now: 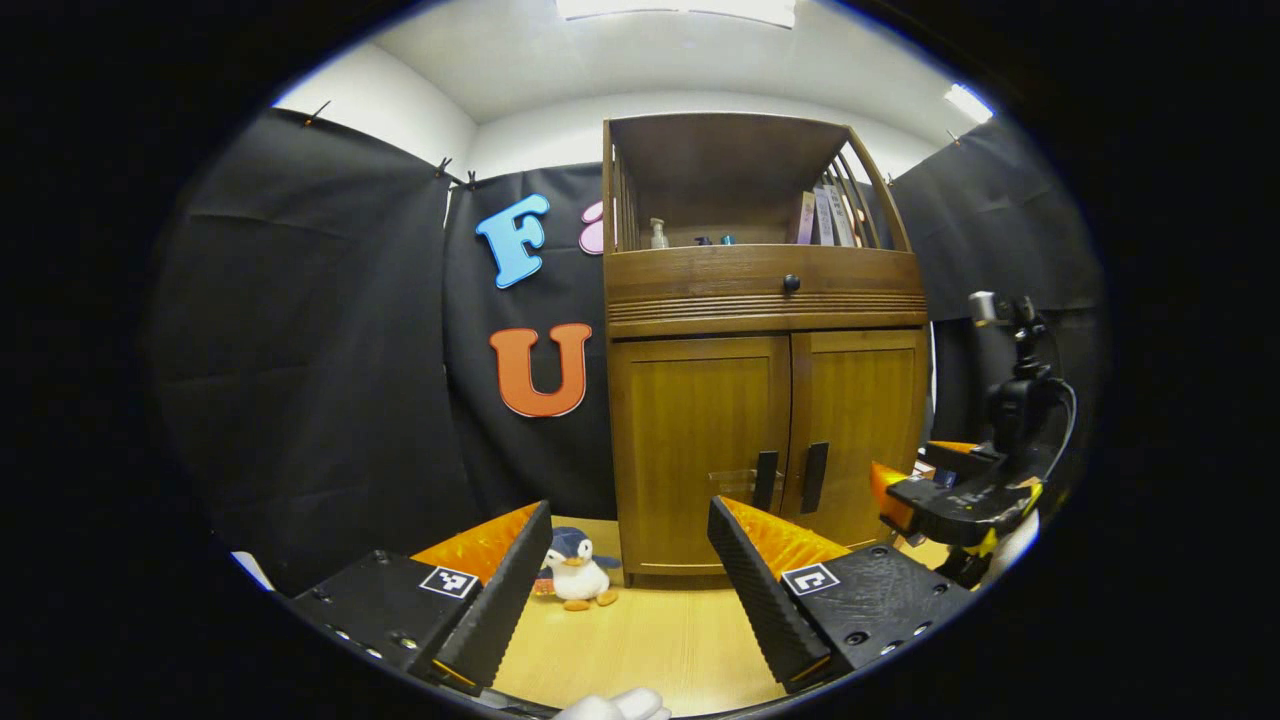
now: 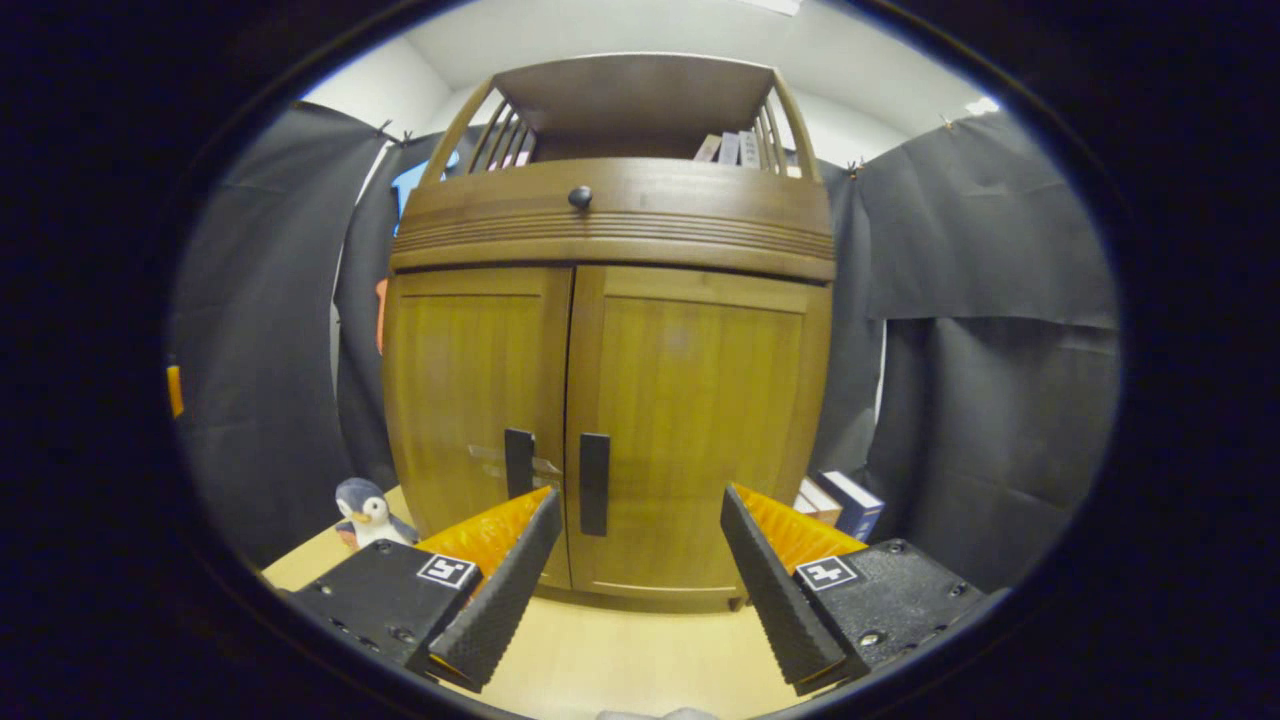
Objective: Open the right door of the double-door shoe cabinet with the right hand, and open the left door with the left hand.
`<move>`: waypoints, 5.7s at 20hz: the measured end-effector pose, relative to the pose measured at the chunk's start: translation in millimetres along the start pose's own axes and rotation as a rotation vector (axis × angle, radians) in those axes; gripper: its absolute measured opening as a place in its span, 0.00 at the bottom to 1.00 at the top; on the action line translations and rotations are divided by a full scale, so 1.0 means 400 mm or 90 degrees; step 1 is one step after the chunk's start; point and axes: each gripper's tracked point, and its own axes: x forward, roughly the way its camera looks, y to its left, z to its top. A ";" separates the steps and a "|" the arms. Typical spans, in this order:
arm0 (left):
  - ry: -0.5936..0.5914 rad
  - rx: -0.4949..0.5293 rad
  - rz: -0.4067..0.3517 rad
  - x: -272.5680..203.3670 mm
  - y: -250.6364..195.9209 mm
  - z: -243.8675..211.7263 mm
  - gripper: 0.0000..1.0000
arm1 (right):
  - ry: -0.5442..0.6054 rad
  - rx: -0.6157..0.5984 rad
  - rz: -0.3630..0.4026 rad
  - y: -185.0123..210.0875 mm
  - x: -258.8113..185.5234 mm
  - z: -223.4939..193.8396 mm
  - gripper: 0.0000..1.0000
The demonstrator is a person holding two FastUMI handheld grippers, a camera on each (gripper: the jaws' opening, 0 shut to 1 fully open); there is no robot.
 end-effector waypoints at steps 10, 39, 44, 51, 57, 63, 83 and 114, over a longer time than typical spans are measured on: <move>0.006 0.021 0.040 -0.014 0.017 0.003 0.95 | 0.045 -0.018 0.004 0.086 0.296 -0.082 0.99; 0.039 -0.004 0.078 -0.039 0.061 -0.069 0.96 | 0.105 0.024 0.037 0.062 0.313 -0.149 0.29; 0.041 -0.006 0.067 -0.062 0.041 -0.076 1.00 | 0.107 0.025 0.048 0.042 0.241 -0.158 0.29; 0.051 -0.001 0.037 -0.083 -0.019 -0.092 0.96 | 0.107 0.025 0.059 -0.012 0.133 -0.168 0.29; 0.056 -0.007 0.000 -0.087 -0.098 -0.105 0.96 | 0.102 0.010 0.051 -0.075 0.046 -0.176 0.27; 0.056 -0.009 -0.024 -0.084 -0.156 -0.101 0.96 | 0.100 0.013 0.040 -0.153 -0.021 -0.190 0.25; 0.066 -0.004 -0.111 -0.061 -0.391 -0.101 1.00 | 0.100 -0.015 -0.002 -0.538 -0.125 -0.224 0.03; 0.044 0.013 -0.098 0.089 -0.374 -0.072 0.96 | 0.051 0.058 -0.058 -0.622 -0.366 -0.066 1.00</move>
